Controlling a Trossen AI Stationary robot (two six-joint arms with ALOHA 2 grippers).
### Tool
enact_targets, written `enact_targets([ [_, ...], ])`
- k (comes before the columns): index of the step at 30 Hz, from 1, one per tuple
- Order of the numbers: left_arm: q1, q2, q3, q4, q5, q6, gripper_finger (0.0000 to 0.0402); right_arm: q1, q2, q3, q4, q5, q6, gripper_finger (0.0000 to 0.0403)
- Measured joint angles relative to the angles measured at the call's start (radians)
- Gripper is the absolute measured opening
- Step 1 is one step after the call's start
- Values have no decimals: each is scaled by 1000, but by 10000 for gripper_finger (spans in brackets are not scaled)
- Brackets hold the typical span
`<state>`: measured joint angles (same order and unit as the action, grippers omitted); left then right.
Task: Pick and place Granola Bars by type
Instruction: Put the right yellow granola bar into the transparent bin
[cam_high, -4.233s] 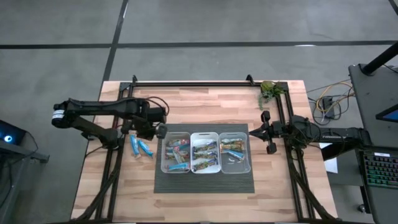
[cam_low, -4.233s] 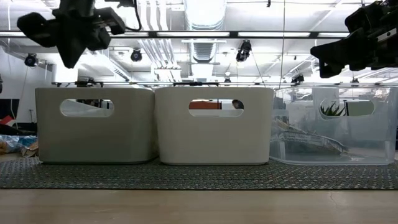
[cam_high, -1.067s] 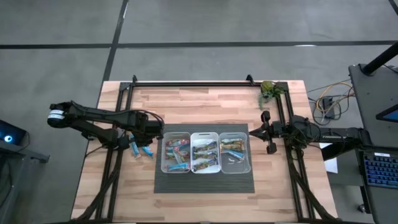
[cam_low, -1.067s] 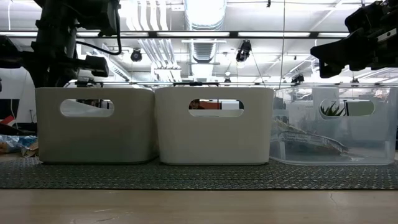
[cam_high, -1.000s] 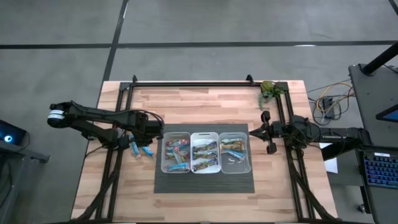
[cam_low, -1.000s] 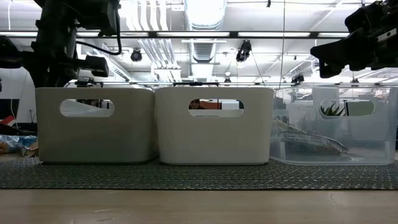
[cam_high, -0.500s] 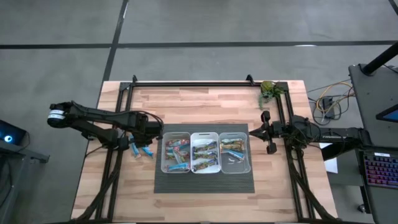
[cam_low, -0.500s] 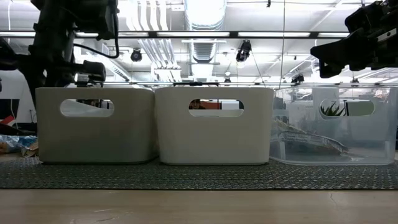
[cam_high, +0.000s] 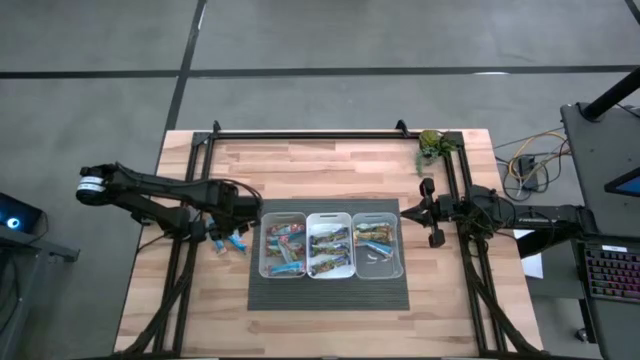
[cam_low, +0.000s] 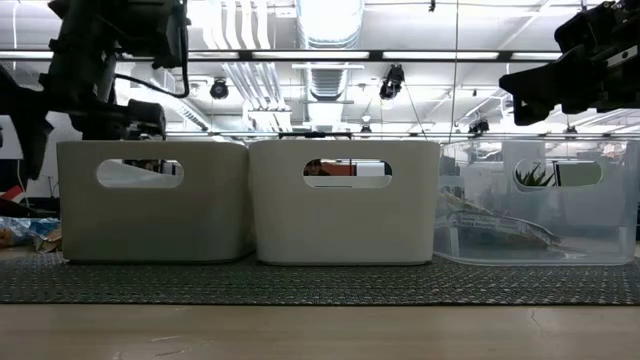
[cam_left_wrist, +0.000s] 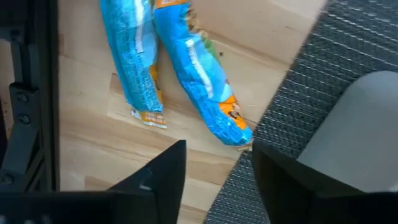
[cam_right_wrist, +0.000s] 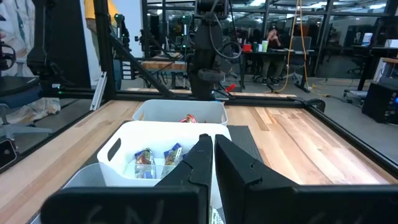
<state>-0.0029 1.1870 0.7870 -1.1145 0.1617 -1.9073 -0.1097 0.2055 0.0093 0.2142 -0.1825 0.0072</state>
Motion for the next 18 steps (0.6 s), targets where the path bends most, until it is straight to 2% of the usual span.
enact_targets([
  [6, 0, 0, -30, 2, 34, -35, 195, 0, 0, 0, 0, 0, 0, 9],
  [18, 0, 0, -106, 136, 28, -98, 197, 0, 0, 0, 0, 0, 0, 9],
])
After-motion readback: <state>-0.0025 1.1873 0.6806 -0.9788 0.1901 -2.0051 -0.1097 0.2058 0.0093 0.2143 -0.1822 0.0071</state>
